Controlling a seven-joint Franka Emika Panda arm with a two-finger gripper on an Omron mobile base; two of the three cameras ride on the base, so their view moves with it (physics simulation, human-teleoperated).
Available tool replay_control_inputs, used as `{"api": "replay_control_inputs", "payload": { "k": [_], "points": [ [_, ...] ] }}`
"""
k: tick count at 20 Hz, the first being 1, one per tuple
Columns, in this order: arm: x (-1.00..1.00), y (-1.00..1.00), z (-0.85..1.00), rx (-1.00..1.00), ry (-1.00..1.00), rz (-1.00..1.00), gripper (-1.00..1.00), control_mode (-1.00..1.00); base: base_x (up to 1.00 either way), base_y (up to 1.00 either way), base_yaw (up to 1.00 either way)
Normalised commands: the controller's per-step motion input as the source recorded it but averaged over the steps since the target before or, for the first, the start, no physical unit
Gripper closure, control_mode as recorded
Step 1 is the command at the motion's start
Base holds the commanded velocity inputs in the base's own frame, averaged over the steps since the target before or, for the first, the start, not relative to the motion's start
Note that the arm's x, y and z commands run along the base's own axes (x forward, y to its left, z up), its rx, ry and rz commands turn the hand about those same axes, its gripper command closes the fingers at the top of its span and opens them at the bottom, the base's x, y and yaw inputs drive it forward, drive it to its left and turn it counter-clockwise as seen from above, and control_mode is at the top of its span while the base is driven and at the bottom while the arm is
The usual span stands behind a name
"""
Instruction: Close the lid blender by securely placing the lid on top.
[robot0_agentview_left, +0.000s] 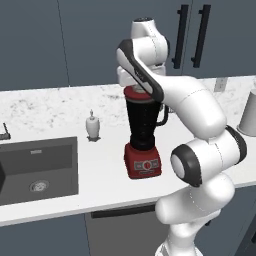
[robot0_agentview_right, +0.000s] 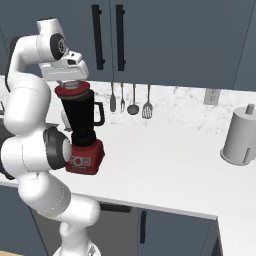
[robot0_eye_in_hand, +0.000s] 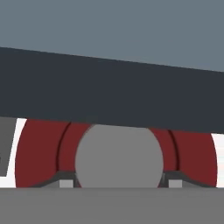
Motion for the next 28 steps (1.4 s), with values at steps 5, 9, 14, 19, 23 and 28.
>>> {"api": "replay_control_inputs", "payload": {
  "k": [5,9,14,19,23,28],
  "points": [
    [0.11,-0.19,0.0,0.0,-0.04,0.0,1.0,-1.0,0.0,0.0,0.0],
    [0.16,-0.08,0.0,0.0,-0.07,0.01,1.0,-1.0,0.0,0.0,0.0],
    [0.35,0.0,0.0,0.0,-0.05,0.01,1.0,-1.0,0.0,0.0,0.0],
    [0.25,0.0,0.0,0.0,-0.05,0.0,1.0,-1.0,0.0,0.0,0.0],
    [0.02,0.0,-0.12,0.0,0.0,0.0,1.0,-1.0,0.0,0.0,0.0],
    [-0.04,-0.01,-0.21,0.0,0.0,0.01,1.0,-1.0,0.0,0.0,0.0]
  ]
}}
